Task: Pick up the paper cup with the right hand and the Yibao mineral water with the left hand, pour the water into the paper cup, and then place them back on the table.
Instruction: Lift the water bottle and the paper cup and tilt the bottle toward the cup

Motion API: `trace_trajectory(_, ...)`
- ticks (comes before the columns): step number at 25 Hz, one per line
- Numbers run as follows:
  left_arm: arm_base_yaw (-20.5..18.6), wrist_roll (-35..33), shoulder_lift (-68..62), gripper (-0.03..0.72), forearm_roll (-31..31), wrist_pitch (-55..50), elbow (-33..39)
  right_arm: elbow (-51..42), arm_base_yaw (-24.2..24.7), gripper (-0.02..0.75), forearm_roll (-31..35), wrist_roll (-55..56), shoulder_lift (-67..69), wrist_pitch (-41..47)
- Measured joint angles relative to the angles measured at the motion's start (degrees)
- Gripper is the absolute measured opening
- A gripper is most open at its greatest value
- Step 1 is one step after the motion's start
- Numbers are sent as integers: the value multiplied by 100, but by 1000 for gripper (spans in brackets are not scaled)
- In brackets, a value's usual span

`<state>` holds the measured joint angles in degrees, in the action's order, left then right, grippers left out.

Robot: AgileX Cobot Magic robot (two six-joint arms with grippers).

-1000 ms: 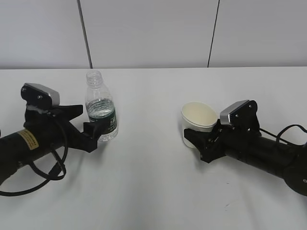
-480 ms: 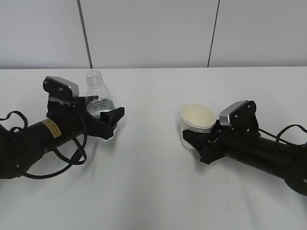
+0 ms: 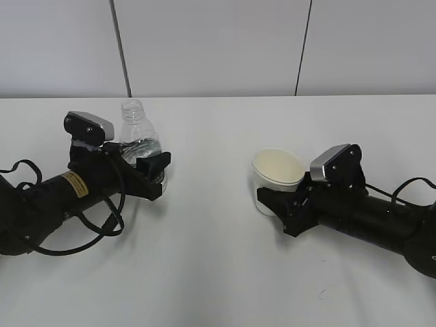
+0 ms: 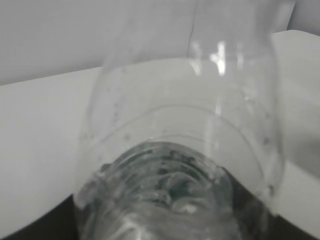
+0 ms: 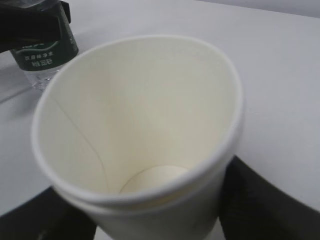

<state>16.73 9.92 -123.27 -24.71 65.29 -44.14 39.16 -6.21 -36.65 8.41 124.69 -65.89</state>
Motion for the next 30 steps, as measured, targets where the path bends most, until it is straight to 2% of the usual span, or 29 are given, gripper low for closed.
trace_trajectory(6,0,0,49,361,-81,-78,0,158,0,501,-506,330,0,0)
trace_trajectory(17,-6,5,1099,356,-977,-1964,0,704,-173,501,-1348,994,0,25)
trace_trajectory(30,-6,-16,2124,356,-1896,-3616,5,1515,-575,501,-2248,2138,30,703)
